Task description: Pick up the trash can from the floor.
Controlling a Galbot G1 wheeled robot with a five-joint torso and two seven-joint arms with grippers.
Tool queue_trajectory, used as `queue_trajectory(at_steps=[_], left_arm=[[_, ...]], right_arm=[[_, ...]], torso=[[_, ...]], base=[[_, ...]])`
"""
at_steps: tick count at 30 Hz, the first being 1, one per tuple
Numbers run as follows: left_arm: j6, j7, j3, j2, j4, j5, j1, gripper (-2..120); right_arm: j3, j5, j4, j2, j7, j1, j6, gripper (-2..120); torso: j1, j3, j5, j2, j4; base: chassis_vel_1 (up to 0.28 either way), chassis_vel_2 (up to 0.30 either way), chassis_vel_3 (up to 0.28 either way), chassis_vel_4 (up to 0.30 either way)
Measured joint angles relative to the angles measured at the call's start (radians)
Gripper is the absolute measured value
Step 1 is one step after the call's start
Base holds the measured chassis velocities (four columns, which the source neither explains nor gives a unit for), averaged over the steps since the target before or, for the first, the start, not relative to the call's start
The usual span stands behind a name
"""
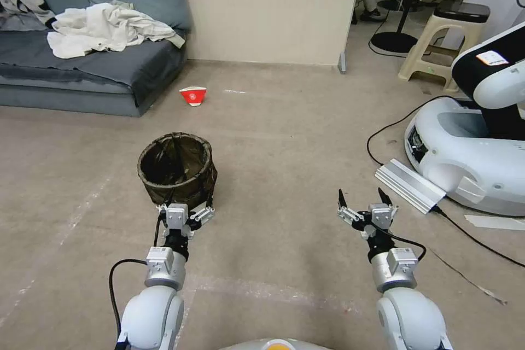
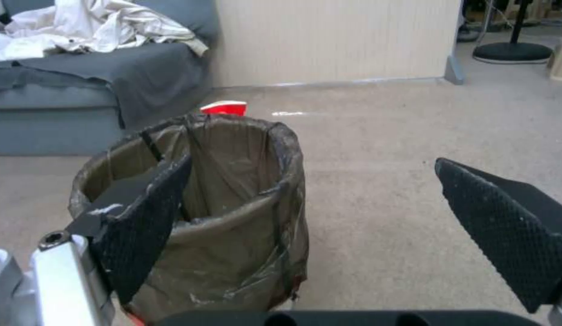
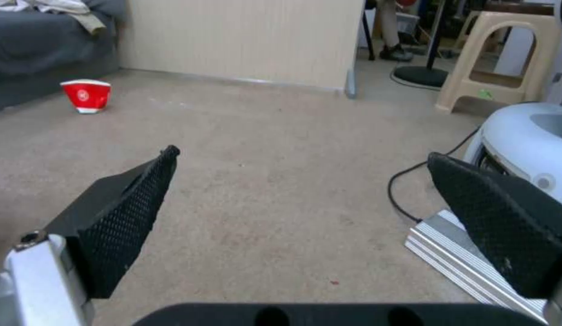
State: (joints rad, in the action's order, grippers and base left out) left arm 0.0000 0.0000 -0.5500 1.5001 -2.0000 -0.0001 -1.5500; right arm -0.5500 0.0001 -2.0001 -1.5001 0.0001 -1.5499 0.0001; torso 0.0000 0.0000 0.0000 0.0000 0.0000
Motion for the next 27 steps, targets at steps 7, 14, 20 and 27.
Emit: queue_trajectory(at_steps=[7, 14, 20, 27], left_arm=[[0.000, 0.000, 0.000, 0.000, 0.000, 0.000, 0.000, 100], [0.000, 0.000, 0.000, 0.000, 0.000, 0.000, 0.000, 100], [0.008, 0.000, 0.000, 0.003, -0.019, -0.007, -0.006, 100], [0.104, 0.000, 0.011, 0.044, -0.189, -0.080, -0.071, 100]], right_arm=[[0.000, 0.000, 0.000, 0.000, 0.000, 0.000, 0.000, 100], [0.000, 0.000, 0.000, 0.000, 0.000, 0.000, 0.000, 100], [-0.003, 0.002, -0.015, 0.000, 0.000, -0.008, -0.006, 100], [-0.035, 0.041, -0.182, -0.003, 0.005, -0.090, -0.078, 100]], torso=[[0.000, 0.000, 0.0000, 0.000, 0.0000], [0.000, 0.000, 0.0000, 0.000, 0.0000], [0.000, 0.000, 0.0001, 0.000, 0.0001], [0.000, 0.000, 0.0001, 0.000, -0.0001]], base=[[0.000, 0.000, 0.000, 0.000], [0.000, 0.000, 0.000, 0.000], [0.000, 0.000, 0.000, 0.000], [0.000, 0.000, 0.000, 0.000]])
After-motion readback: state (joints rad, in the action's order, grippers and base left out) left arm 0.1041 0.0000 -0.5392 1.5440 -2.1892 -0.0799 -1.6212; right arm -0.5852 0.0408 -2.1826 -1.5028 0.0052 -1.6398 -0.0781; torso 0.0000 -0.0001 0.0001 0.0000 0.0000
